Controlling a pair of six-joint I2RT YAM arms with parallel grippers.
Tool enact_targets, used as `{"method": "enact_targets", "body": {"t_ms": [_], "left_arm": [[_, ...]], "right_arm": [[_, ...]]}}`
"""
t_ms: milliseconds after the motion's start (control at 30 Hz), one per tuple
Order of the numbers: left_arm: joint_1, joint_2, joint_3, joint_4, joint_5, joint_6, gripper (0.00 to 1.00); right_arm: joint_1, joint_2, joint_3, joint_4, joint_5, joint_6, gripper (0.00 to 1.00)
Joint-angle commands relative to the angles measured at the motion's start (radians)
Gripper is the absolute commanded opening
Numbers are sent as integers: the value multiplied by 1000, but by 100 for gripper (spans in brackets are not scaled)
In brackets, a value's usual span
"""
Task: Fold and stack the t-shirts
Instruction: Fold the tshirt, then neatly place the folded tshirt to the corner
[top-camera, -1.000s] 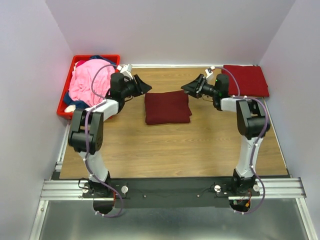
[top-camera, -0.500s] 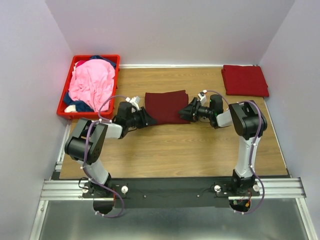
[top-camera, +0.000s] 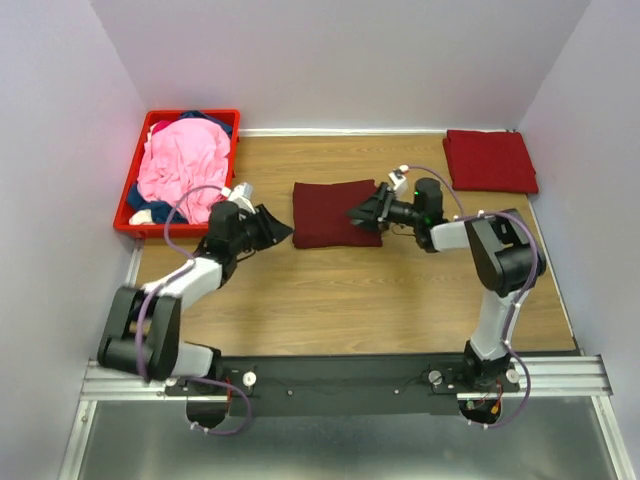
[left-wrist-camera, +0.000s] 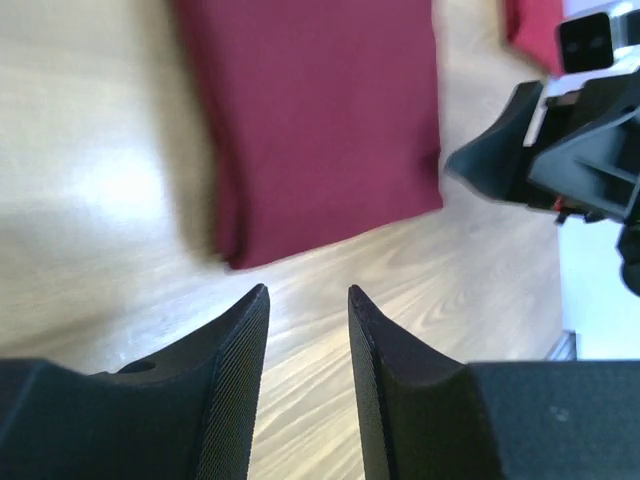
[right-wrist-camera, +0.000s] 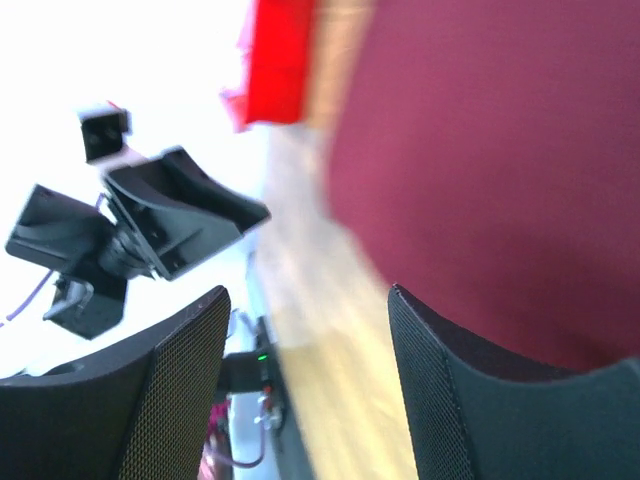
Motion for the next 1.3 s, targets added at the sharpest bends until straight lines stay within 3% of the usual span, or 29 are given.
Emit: {"method": "enact_targets", "body": {"t_ms": [0,100,200,300,433,600,700,767,833,867,967,1067,1200,1267], "left_arm": [[1,-230,103,-231,-226,184,47],[1,-363,173,-355,-358,288,48],[2,-449,223,-418,-430,359,56],[2,-498,211,-408,-482,389,63],[2,-499,169,-379,-469,381,77],[2,-472,194,-388,-455,418,78],[2,-480,197,-392,-460,445,78],[2,-483,188,-382,-444,454,78],[2,-462,188,-391,-453,445,78],[1,-421,198,-395,-452,448,78],[-6,-329,249,-446,-414,445,75],[-71,-253,298,-473,-464,445,73],[-301,-120,439,-535,-648,471,74],[-370,-25,486,-553,-673,487,75]], "right_arm": [[133,-43,118,4,47,76,73],[210,9,209,34,90,132,74],[266,134,267,89,119,197,75],[298,257,315,125,176,241,75],[300,363,317,119,303,261,75],[301,397,359,-51,343,166,75],[301,322,378,-111,294,67,75],[300,209,408,-286,311,-99,75],[300,95,473,-549,417,-237,75],[298,63,482,-620,458,-334,75],[238,-67,436,-779,570,-400,78],[107,-173,332,-866,599,-426,78],[-82,-294,223,-952,720,-496,80],[-128,-339,188,-980,768,-532,82]]}}
